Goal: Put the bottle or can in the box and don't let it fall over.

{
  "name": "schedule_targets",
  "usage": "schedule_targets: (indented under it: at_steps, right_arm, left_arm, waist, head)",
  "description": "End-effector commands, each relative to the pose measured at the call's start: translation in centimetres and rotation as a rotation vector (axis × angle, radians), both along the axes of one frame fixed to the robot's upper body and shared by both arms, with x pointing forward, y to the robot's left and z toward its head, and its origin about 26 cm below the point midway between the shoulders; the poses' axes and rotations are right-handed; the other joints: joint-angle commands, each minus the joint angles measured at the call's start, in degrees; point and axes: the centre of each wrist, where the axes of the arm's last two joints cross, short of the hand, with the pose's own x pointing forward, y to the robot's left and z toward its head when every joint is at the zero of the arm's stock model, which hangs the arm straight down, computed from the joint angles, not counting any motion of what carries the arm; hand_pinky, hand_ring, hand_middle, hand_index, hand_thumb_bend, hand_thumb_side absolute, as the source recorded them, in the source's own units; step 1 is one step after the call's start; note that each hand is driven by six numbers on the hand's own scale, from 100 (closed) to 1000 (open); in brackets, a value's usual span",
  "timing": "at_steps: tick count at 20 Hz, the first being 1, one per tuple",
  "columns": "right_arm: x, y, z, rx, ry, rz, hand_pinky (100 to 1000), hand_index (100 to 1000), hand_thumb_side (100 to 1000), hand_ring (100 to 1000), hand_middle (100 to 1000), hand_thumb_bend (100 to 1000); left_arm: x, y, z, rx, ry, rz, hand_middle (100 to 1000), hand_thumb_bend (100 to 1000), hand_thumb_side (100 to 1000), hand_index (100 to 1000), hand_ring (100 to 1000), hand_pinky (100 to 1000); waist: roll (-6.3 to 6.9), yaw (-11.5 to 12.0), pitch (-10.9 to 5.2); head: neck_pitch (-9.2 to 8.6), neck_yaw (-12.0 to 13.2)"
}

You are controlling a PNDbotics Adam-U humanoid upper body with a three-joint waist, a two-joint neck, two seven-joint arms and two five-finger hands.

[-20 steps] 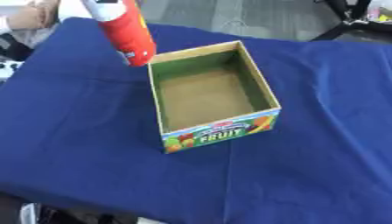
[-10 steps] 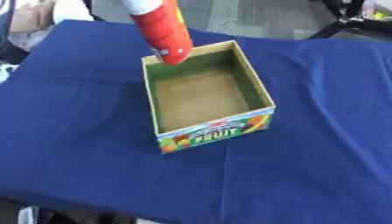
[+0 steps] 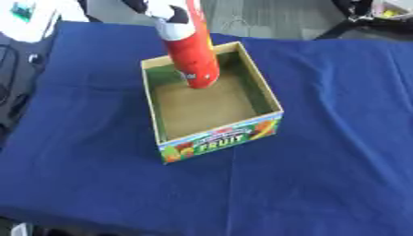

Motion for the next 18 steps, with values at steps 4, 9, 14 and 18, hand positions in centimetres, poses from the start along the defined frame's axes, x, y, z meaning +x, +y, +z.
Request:
schedule_targets:
  at_steps: [4, 9, 14, 18]
  right_arm:
    - [0.0, 0.1, 1.1, -0.01, -0.039, 0.01, 1000, 922, 651, 640, 708, 100]
    - [0.1, 0.3, 1.2, -0.004, -0.046, 0.015, 1000, 922, 651, 639, 708, 100]
    - [0.1, 0.3, 1.1, -0.001, -0.043, 0.015, 1000, 922, 652, 639, 708, 100]
    - [0.1, 0.3, 1.0, 0.001, -0.041, 0.014, 1000, 923, 652, 638, 707, 100]
  left_arm:
    - [0.5, -0.5, -0.8, 0.029, -0.023, 0.003, 100, 222, 100, 147, 100, 100]
    - [1.5, -1.0, -2.6, 0.054, 0.007, 0.013, 121, 145, 100, 168, 100, 100]
    - [2.2, -1.1, -3.5, 0.078, 0.027, -0.01, 389, 198, 100, 479, 352, 100]
    - [2.7, -0.7, -4.0, 0.126, 0.065, -0.006, 706, 266, 100, 710, 748, 599]
  waist:
    - [-0.4, -0.7, -0.18]
    - [-0.8, -1.3, 0.24]
    - [-0.82, -1.4, 0.41]
    - [-0.74, -1.41, 0.4]
  head:
    - [-1.03, -0.13]
    - [-1.77, -0.09]
    - [-1.85, -0.07]
    - [-1.88, -0.14]
